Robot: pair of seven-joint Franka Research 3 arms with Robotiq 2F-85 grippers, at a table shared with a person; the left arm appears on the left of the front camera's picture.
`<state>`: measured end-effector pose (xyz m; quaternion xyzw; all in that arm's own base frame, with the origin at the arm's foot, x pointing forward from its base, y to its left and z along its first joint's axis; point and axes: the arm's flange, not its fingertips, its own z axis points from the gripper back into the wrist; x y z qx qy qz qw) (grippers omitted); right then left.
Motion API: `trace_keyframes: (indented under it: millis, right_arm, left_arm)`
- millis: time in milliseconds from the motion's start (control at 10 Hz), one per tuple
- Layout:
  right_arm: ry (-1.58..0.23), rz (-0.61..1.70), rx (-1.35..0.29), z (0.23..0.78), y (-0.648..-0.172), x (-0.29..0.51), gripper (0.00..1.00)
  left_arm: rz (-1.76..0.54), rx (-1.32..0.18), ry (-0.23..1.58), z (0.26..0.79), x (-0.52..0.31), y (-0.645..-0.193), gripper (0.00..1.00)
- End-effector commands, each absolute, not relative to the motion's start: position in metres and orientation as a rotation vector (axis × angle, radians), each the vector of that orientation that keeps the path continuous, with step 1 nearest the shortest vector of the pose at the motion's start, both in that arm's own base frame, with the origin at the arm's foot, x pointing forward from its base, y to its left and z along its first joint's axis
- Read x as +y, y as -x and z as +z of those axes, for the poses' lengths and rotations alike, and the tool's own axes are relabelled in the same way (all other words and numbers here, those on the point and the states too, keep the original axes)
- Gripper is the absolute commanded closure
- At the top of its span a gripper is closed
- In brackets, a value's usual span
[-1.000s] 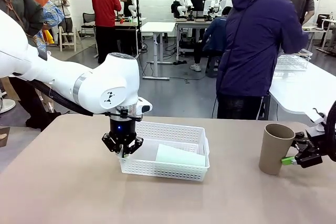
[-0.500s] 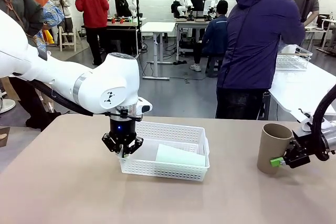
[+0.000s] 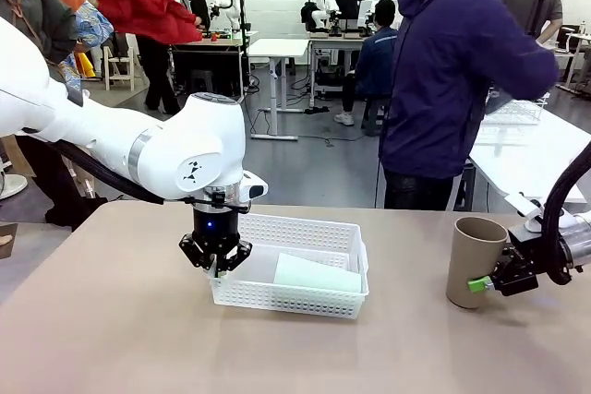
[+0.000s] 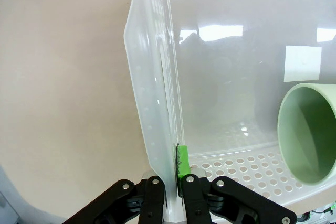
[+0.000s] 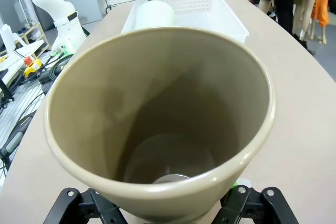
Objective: Clean and organize the cups into the basket.
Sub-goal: Pick up the Reusable plastic cup from the right side of the table and stack it inside the Organizing basket in the center of the table.
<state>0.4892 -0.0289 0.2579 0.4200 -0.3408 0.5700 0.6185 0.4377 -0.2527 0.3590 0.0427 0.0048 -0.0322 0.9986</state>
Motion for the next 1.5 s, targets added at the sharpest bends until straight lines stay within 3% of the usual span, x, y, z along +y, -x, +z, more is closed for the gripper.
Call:
trace_keyframes:
  millis: [0, 100, 300, 600, 900, 1000, 1400]
  right_arm:
    - [-0.980, 1.343, -0.788, 0.257, -0.491, -0.033, 1.00]
    - [-0.991, 1.321, -0.746, 0.272, -0.483, -0.029, 1.00]
    - [-1.026, 1.282, -0.572, 0.374, -0.447, -0.006, 1.00]
    - [-0.984, 1.242, -0.612, 0.494, -0.425, 0.003, 1.00]
    - [-0.900, 1.159, -0.598, 0.505, -0.426, 0.011, 1.00]
    - [-0.952, 1.241, -0.610, 0.531, -0.410, 0.006, 1.00]
    - [-0.952, 1.241, -0.610, 0.531, -0.410, 0.006, 1.00]
  left_arm:
    - [-0.064, 0.004, -0.103, 0.357, -0.254, -0.436, 1.00]
    - [-0.064, 0.004, -0.103, 0.357, -0.254, -0.436, 1.00]
    - [-0.064, 0.004, -0.103, 0.357, -0.254, -0.436, 1.00]
    - [-0.064, 0.004, -0.103, 0.357, -0.254, -0.436, 1.00]
    - [-0.064, 0.004, -0.103, 0.357, -0.254, -0.436, 1.00]
    - [-0.064, 0.004, -0.103, 0.357, -0.254, -0.436, 1.00]
    - [-0.064, 0.004, -0.103, 0.357, -0.254, -0.436, 1.00]
